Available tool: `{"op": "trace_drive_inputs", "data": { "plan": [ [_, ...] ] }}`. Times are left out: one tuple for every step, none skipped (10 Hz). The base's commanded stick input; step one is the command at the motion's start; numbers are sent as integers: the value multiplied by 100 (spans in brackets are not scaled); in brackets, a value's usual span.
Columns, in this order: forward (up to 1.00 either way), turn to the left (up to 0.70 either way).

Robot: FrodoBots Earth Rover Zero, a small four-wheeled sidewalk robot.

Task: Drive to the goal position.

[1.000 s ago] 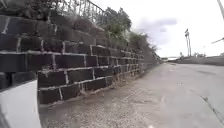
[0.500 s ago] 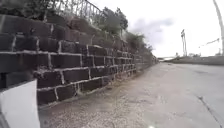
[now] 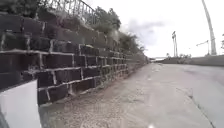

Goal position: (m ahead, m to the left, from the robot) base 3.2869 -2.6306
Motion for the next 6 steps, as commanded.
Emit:
{"op": "trace_drive_inputs", "data": {
  "plan": [
    [0, -45],
    [0, -45],
    [0, -45],
    [0, -10],
    [0, -26],
    [0, -42]
  ]
}}
